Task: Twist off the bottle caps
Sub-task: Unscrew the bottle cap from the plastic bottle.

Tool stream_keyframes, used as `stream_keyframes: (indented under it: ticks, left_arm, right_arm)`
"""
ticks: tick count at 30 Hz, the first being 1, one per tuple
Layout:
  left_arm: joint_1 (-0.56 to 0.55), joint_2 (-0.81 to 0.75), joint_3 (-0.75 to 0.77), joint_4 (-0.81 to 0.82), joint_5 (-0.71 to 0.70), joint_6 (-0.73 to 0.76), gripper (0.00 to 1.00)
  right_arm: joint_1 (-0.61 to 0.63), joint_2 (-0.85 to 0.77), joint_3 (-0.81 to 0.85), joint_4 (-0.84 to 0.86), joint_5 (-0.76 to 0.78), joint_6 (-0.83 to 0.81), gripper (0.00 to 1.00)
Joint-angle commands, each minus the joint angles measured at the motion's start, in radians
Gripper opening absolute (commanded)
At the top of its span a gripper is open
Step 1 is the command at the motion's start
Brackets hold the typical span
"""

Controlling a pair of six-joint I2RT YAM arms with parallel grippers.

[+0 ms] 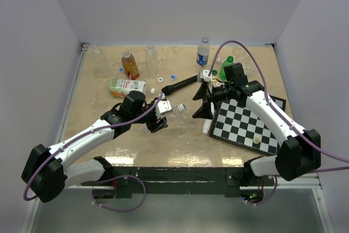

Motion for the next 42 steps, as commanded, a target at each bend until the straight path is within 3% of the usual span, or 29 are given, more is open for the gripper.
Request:
stream_keyframes:
  ticks: [1, 7, 16, 33, 37, 42]
  left_arm:
    - [0.005, -0.015, 0.010, 0.020, -0.005, -0.011, 0.11]
    - [0.004, -0.016, 0.011, 0.020, -0.022, -0.011, 0.11]
    - [0.004, -0.010, 0.011, 0.025, -0.035, -0.010, 0.11]
    - [0.004, -0.013, 0.011, 0.023, -0.037, -0.011, 0.11]
    - [0.005, -0.011, 0.013, 0.023, -0.035, -0.011, 0.11]
    - [0.005, -0.011, 0.011, 0.022, -0.032, -0.010, 0.11]
  right_arm:
    - [-0.003, 0.025, 0.072, 0.006, -0.052, 0.056, 0.98]
    - [-0.001, 0.129, 0.184, -0.095, -0.013, 0.063, 0.98]
    - [0.001, 0.163, 0.196, -0.040, -0.018, 0.151, 0.98]
    - [0.103, 0.235, 0.242, -0.017, -0.027, 0.206, 0.81]
    - [0.103, 0.238, 0.245, -0.017, -0.042, 0.200, 0.69]
    - [0.103, 0.254, 0.253, -0.031, -0.061, 0.180, 0.40]
